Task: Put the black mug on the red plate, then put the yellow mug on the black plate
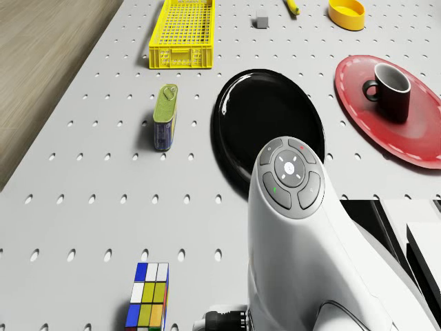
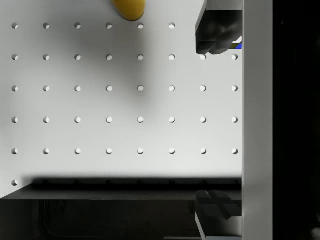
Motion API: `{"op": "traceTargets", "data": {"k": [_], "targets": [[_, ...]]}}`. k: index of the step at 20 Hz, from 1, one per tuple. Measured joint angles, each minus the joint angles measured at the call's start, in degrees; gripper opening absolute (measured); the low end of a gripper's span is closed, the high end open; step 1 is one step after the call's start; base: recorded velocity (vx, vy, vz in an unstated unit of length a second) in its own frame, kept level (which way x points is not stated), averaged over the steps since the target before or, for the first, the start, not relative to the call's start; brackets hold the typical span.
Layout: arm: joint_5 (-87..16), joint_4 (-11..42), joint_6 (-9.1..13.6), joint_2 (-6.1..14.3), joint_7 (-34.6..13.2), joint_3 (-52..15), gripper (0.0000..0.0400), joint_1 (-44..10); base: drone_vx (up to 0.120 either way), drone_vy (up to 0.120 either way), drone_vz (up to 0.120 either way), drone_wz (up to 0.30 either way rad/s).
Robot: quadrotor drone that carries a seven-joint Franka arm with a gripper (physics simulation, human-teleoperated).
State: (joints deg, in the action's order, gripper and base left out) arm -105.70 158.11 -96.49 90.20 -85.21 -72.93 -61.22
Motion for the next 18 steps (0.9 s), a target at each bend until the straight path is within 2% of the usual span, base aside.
{"op": "traceTargets", "data": {"k": [12, 15, 18], "targets": [[0.03, 0.0, -0.07, 0.08, -0.02, 0.0, 0.04, -0.03, -0.12, 0.12, 0.0, 0.0], [0.04, 0.0, -0.09, 0.1, -0.02, 0.0, 0.04, -0.03, -0.093, 0.12, 0.0, 0.0], [0.05, -0.01, -0.1, 0.11, -0.02, -0.01, 0.04, -0.04, 0.0, 0.12, 0.0, 0.0]]}}
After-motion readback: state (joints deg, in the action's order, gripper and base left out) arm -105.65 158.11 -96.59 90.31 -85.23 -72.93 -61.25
